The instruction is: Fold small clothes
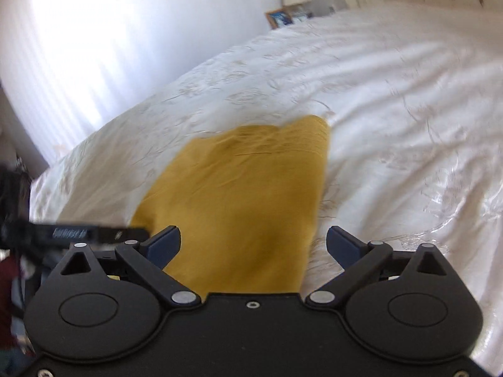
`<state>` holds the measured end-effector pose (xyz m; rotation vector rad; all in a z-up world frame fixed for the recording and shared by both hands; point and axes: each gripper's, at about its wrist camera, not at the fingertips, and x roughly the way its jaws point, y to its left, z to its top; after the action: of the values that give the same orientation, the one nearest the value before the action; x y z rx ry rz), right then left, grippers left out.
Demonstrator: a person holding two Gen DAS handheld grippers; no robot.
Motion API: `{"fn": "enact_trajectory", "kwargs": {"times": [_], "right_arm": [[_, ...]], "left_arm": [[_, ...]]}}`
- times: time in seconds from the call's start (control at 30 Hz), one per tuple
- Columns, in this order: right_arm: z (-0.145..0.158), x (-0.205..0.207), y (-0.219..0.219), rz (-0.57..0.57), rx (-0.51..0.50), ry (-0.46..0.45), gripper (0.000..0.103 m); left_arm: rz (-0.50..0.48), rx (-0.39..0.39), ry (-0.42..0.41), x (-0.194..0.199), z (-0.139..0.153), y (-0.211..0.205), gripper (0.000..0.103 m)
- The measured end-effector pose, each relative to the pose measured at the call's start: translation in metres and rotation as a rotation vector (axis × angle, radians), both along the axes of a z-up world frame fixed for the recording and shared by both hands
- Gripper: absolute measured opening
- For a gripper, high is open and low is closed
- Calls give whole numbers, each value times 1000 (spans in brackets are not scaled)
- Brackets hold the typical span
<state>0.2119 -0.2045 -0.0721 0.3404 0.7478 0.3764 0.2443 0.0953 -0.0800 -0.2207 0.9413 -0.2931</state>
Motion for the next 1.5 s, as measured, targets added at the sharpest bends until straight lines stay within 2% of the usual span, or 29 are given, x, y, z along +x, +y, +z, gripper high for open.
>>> {"fn": "enact_trajectory", "kwargs": {"times": [0.1, 0.2, 0.4, 0.73, 0.9, 0.93, 0.97, 1.03, 1.1, 1.2, 1.27, 1.3, 1.33, 1.37, 1.4, 1.5], "right_arm": [[-16, 24, -12, -20, 82, 56, 100], [-30, 47, -19, -12, 154, 85, 100], [-51, 76, -26, 25, 266, 99, 103], [-66, 113, -16, 134, 359, 77, 103], [-69, 129, -9, 149, 365, 55, 103], [-69, 128, -9, 154, 362, 49, 103], [-69, 128, -8, 157, 361, 45, 103], [-68, 123, -10, 163, 366, 31, 103], [-69, 116, -15, 159, 374, 10, 102], [-68, 110, -17, 157, 372, 4, 102], [-65, 109, -16, 165, 363, 26, 102], [-63, 110, -13, 162, 354, 46, 98], [-60, 111, -12, 147, 343, 70, 70], [-58, 113, -10, 107, 310, 115, 55], [-55, 112, -10, 76, 301, 140, 47], [-33, 96, -10, 31, 291, 130, 42]], "left_arm": [[-26, -25, 13, 0, -1, 0, 97], [-65, -86, 37, 0, -2, 0, 97], [-112, -164, 56, 1, -9, -5, 97], [-176, -275, -1, 11, -24, -18, 102], [-198, -282, -28, 7, -25, -23, 101], [-203, -293, -27, 5, -24, -22, 98], [-202, -304, -25, 4, -24, -22, 91], [-182, -305, -2, 4, -25, -20, 45], [-173, -343, 28, 6, -31, -15, 24], [-139, -461, 87, 14, -44, -4, 17], [-130, -476, 101, 17, -43, -4, 16], [-134, -462, 91, 16, -40, -5, 16], [-137, -450, 78, 15, -35, -7, 15], [-137, -457, 71, 15, -29, -9, 15], [-130, -477, 71, 13, -25, -10, 15], [-126, -512, 78, 0, -10, -11, 14]]}}
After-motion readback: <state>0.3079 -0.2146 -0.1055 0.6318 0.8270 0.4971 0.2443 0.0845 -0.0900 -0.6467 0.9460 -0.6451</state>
